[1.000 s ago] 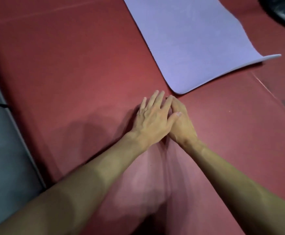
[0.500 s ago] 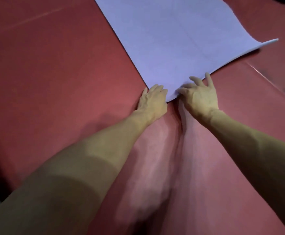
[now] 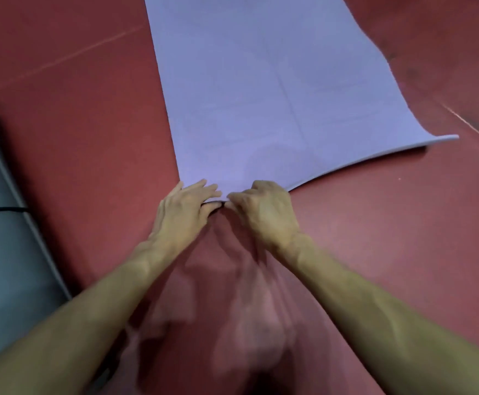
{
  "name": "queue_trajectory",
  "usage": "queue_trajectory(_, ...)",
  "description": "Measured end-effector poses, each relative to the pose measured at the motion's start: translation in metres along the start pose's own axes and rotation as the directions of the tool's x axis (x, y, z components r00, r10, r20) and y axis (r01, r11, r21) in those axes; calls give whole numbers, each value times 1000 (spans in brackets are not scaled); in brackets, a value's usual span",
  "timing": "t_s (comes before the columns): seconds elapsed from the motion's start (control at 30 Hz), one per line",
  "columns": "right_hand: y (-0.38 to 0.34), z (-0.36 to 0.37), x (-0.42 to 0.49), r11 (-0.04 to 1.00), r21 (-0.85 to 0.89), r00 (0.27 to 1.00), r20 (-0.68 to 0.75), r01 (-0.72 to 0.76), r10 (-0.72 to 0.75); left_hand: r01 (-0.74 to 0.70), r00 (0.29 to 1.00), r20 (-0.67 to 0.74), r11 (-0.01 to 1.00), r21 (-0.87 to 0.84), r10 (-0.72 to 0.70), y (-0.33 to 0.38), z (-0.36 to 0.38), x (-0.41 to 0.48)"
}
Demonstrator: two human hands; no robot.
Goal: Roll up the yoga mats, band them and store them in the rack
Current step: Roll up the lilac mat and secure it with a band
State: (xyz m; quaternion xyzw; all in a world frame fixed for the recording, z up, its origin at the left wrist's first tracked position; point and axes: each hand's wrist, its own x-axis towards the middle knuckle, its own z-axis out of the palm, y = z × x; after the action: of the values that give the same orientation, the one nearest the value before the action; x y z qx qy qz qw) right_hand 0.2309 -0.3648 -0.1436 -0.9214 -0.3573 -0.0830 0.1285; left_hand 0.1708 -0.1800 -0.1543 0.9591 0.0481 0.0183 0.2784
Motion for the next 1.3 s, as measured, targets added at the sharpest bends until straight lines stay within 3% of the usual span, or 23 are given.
queue_trajectory(0.07,-34,8,-10,999,38,999,-12,30,-30,83,982,165,994,68,-93,-12,-28,-26)
queue_trajectory(0.13,-62,15,-19,997,51,998,24,63,-64,122,961,231,983,139,-152,-19,-49,-48)
queue_trajectory(0.3,-87,16,-35,980,155,982,124,122,-142,206,946,191,941,268,-262,-56,-76,-88)
queue_trajectory(0.43,-64,8,-46,997,36,997,42,65,-67,237,924,182,879,415,-335,-82,-95,-106)
queue_trajectory(0.53,-60,2,-59,1000,-28,992,126,6,-2,156,953,148,849,505,-263,-85,-96,-114)
queue_trajectory(0.67,-86,10,-61,997,-59,981,184,-56,66,-56,996,85,916,398,24,-75,-56,-122)
queue_trajectory(0.8,-119,19,-72,998,-35,978,202,-52,58,-132,990,65,976,171,122,-43,-21,-128)
queue_trajectory(0.9,-135,22,-93,993,-41,979,170,-107,112,-243,969,16,947,210,245,-46,-2,-145)
queue_trajectory(1.0,-125,23,-109,999,16,992,122,-28,26,-223,973,-11,945,238,232,-50,7,-157)
queue_trajectory(1.1,-106,22,-115,995,65,995,64,-79,75,-115,992,-32,977,180,122,-44,8,-150)
queue_trajectory(1.3,-120,19,-109,983,72,983,80,-170,164,17,1000,-25,989,149,-14,-36,-18,-155)
